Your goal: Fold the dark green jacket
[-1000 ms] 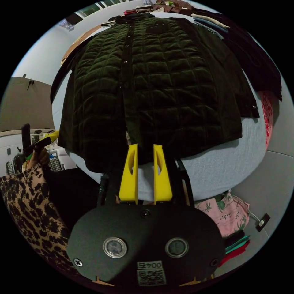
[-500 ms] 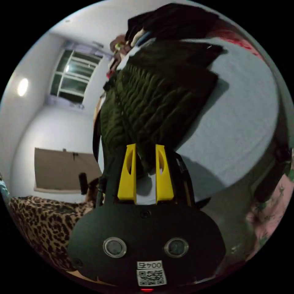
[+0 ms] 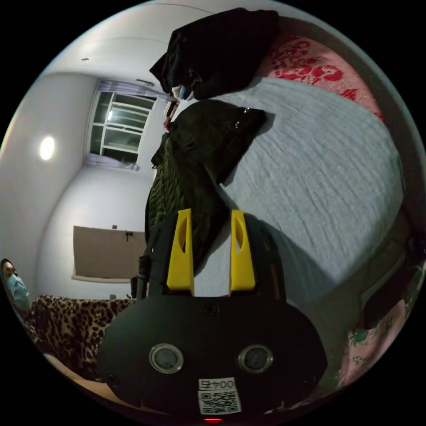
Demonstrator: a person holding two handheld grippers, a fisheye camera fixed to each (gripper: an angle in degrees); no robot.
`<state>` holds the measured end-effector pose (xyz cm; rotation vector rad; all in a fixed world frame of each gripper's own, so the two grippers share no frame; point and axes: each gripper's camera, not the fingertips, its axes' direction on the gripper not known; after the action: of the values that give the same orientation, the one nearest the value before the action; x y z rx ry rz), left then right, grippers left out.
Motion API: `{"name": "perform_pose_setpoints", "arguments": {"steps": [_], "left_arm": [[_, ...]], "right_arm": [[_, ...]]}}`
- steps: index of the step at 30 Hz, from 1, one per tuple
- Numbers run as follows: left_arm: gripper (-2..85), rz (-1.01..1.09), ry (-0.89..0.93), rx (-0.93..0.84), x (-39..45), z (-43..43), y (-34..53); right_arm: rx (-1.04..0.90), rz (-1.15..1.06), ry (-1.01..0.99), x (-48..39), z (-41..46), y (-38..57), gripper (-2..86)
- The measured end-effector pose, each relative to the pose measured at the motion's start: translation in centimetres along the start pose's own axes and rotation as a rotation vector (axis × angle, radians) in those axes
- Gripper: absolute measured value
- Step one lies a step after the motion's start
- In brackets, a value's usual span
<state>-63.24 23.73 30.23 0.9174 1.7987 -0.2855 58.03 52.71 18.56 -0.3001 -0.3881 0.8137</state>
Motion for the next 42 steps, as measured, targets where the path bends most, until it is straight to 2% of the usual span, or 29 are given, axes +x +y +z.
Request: {"name": "perform_pose_setpoints", "arguments": {"steps": [4, 8, 11, 13, 15, 18, 22, 26, 33, 38, 42], "left_arm": [[6.9, -0.073, 0.014, 0.068, -1.0, 0.4, 0.8], [3.9, -0.038, -0.005, 0.126, 1.0, -1.2, 1.1], [3.3, 0.002, -0.035, 0.184, 3.2, -5.1, 2.3], [2.9, -0.053, -0.112, 0.167, 1.2, -5.5, 3.0], [2.6, -0.146, -0.089, 0.144, -1.3, -4.4, 3.3], [2.3, -0.137, -0.079, 0.143, -1.2, -3.0, 3.7], [2.2, -0.054, -0.086, 0.138, 0.0, -2.3, 4.0], [2.3, -0.064, -0.109, 0.136, -0.5, -1.4, 4.8], [2.2, -0.094, -0.252, 0.097, -2.6, 4.0, 6.1], [2.4, -0.078, -0.394, -0.002, -2.5, 6.7, 6.1], [2.2, -0.024, -0.514, 0.042, -1.2, 6.6, 7.6]], "right_arm": [[-0.038, 0.001, -0.128, 2.2, 0.5, -0.4, 9.9], [-0.119, -0.045, -0.163, 1.3, 0.9, -0.8, 4.6], [-0.045, -0.056, -0.107, -2.7, -2.3, -0.1, 3.5], [-0.095, -0.075, 0.036, -3.7, -3.4, 1.1, 3.3], [-0.155, -0.042, 0.092, -2.0, -2.9, 1.8, 3.2], [-0.134, 0.073, 0.024, -0.2, -2.8, 3.3, 3.3], [-0.143, -0.037, 0.064, -3.1, -3.6, 4.3, 3.3], [-0.15, -0.062, 0.08, -4.1, -4.6, 5.7, 3.3], [-0.218, -0.072, 0.257, -2.5, -2.6, 9.7, 3.5], [-0.365, -0.073, 0.371, -2.4, -2.3, 9.9, 3.5], [-0.252, -0.169, 0.498, -3.9, -6.4, 8.6, 6.1]]}}
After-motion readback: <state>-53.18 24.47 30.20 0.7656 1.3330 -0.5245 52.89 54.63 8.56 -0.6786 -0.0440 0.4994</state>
